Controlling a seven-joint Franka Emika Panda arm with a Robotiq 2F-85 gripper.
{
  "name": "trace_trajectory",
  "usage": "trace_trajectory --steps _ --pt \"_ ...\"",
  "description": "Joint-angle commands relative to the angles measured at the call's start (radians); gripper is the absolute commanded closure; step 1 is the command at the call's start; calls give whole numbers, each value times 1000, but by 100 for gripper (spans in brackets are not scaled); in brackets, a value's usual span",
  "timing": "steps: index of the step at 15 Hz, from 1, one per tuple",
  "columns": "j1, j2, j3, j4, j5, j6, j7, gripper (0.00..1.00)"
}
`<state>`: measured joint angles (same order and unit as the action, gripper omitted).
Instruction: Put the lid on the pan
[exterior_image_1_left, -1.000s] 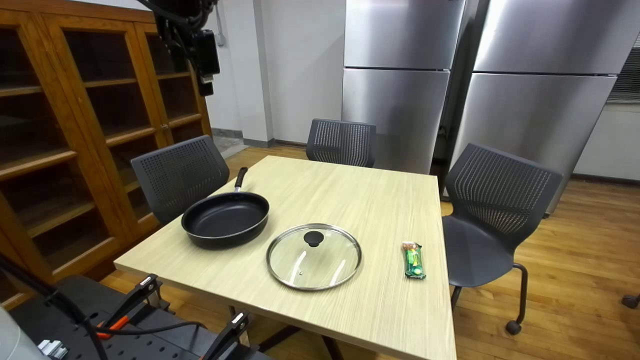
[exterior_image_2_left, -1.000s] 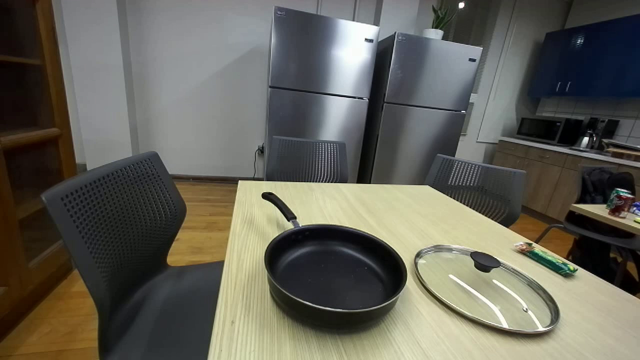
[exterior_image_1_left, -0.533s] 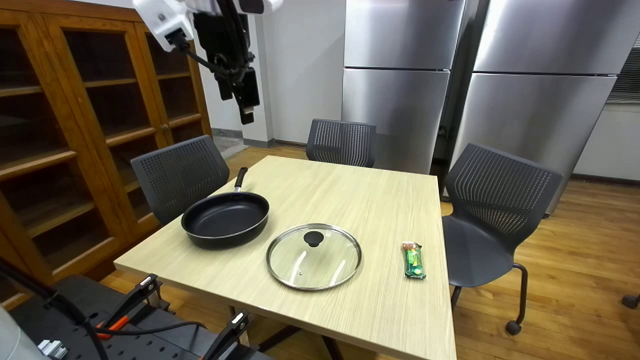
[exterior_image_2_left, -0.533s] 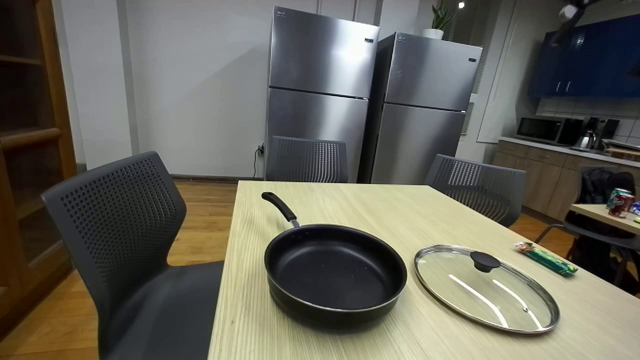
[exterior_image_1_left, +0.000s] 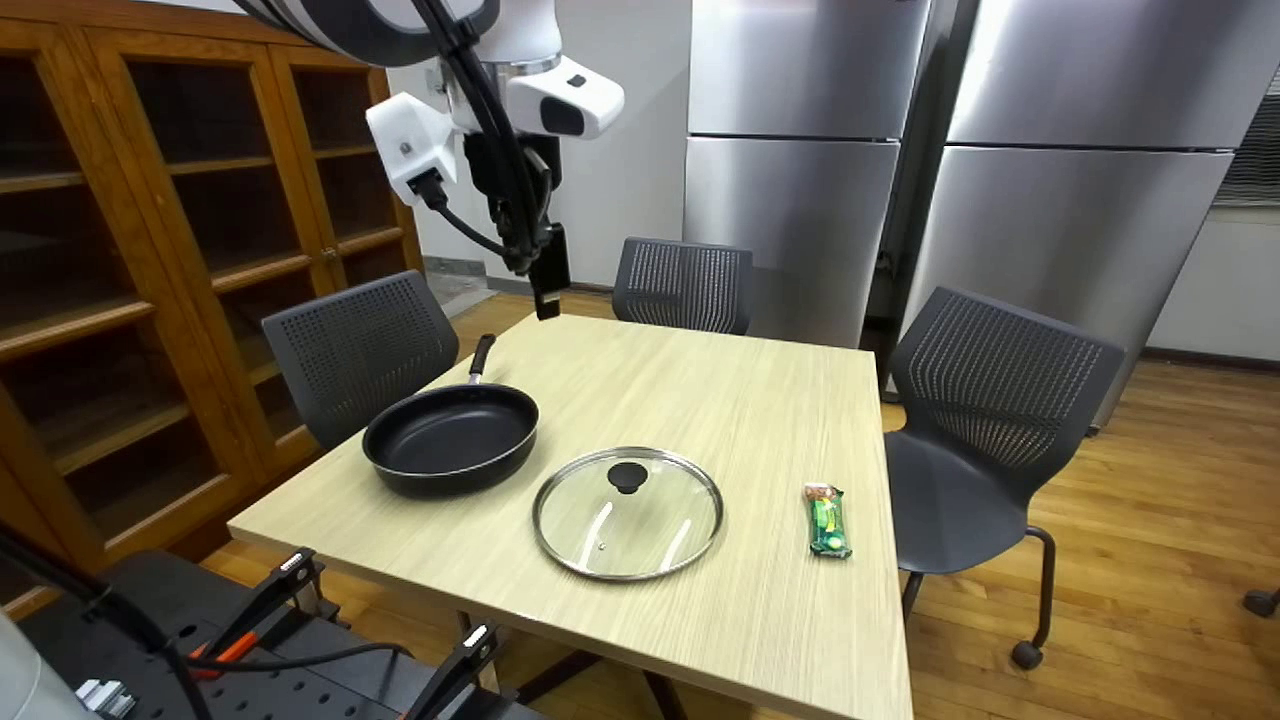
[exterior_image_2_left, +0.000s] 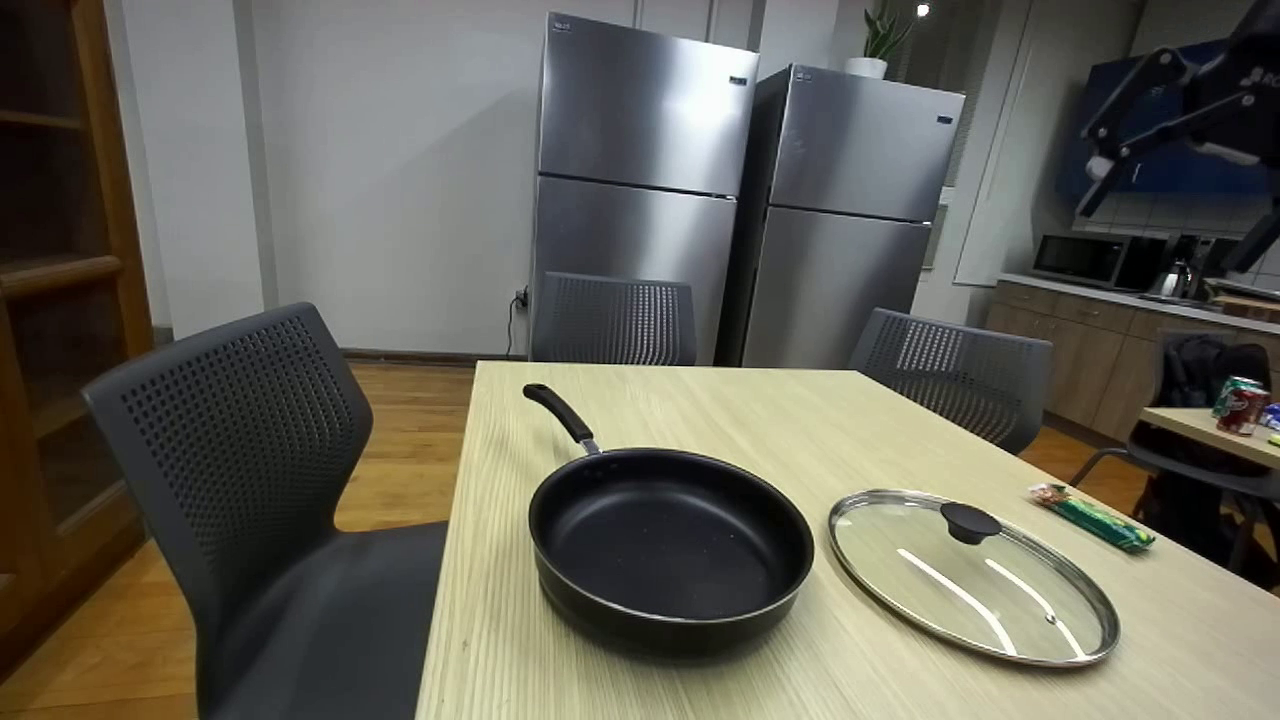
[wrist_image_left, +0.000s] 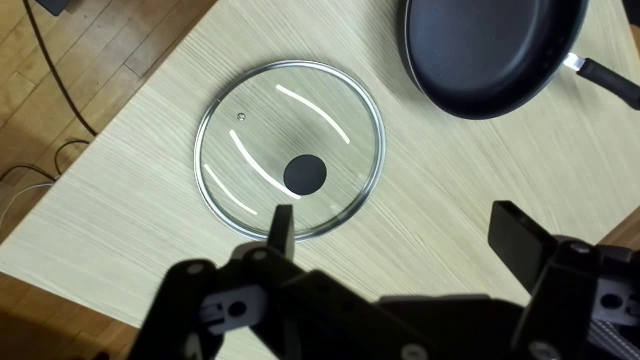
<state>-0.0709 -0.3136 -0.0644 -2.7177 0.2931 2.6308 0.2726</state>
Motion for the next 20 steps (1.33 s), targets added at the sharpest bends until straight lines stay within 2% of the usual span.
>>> trace_trajectory --steps 1,4,5,13,20 --pt "-25 113 8 51 -14 23 63 0" --pt "-51 176 13 70 -52 36 142 0" --pt "-25 126 0 36 -17 23 74 0" --pt "-25 144 0 39 -21 27 80 0" --pt "-38 252 1 102 -47 56 148 0"
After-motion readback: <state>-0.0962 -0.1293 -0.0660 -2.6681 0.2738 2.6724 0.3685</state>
